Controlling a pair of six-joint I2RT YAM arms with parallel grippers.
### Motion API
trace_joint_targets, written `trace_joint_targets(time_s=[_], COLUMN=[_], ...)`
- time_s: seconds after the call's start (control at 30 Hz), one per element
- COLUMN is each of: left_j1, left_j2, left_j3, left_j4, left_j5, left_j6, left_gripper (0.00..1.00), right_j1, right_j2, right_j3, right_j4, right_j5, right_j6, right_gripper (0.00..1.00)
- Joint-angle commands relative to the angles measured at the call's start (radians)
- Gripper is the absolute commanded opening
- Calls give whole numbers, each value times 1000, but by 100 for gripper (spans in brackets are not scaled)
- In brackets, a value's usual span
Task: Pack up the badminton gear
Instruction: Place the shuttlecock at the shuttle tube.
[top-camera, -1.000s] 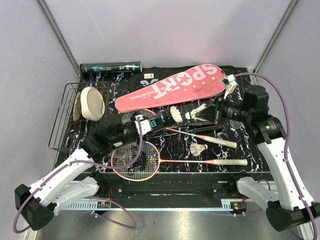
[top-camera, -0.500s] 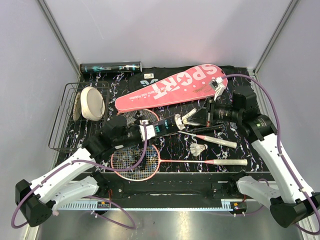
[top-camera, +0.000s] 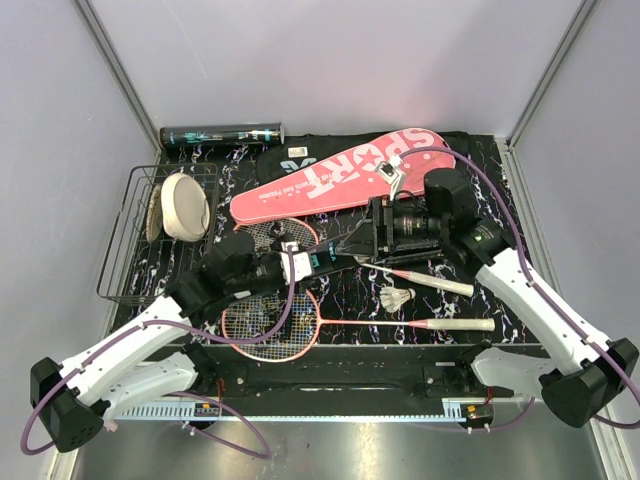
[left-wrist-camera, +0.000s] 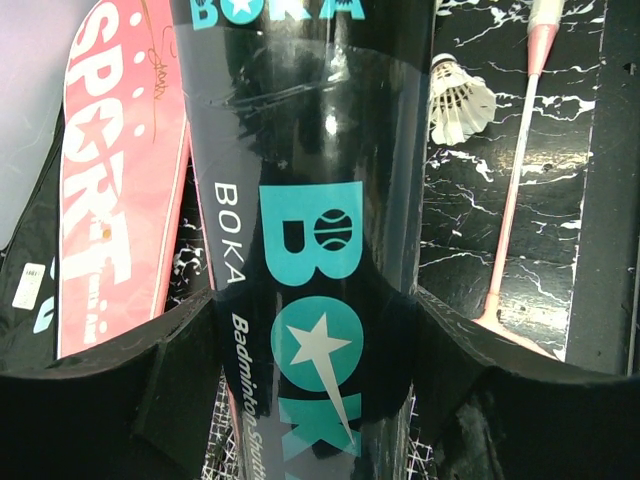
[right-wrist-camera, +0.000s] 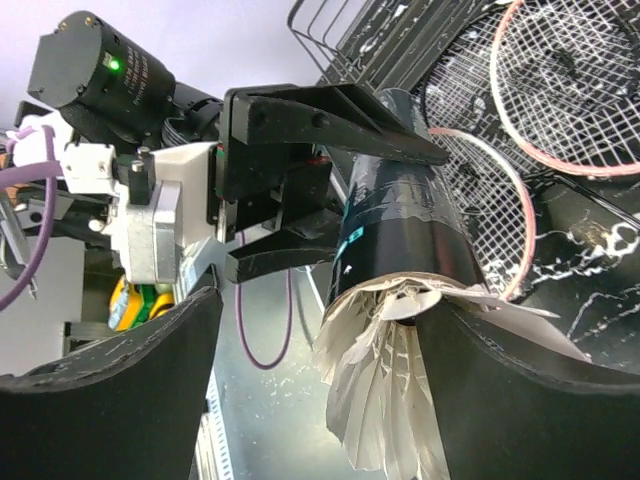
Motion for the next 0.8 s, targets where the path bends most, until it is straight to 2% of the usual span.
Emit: trace_joint_targets(time_s=[0.0,0.17,0.27,0.37,0.43,0.47,0.53,0.57,0.63,0.7,0.77], left_j1=[-15,-18,-19,-19,-18,-19,-19,-19,-19,-19,-19], left_j2=[-4,-9,-32,-43,-49,-47,-44,-40,-24,-9,6], left_j3=[27,38,29,30,32,33,39,44,59,73,91], left_j4=[83,82,103,105,97,97,97,97,93,80,69], left_j5=[2,-9,-64,-92,-118,-130,-178,-199,-279,-343,-369], left_j6=[6,1,-17,-17,-22,-29,-40,-49,-66,-85,-111], left_gripper=[0,0,0,0,0,0,0,0,0,0,0], right_j1=[55,128,156,156,135,83,-6,-99,-202,-293,-304], right_j2=[57,141,166,128,37,0,-110,-148,-265,-335,-327], right_j3=[14,23,9,11,11,-18,-64,-128,-189,-241,-232], right_j4=[163,172,194,169,152,151,155,166,154,38,-167], right_j5=[-40,-17,9,53,182,254,279,282,297,371,502], right_j6=[89,116,142,136,126,148,240,272,339,314,271], right_gripper=[84,83,83,85,92,96,98,100,100,100,100])
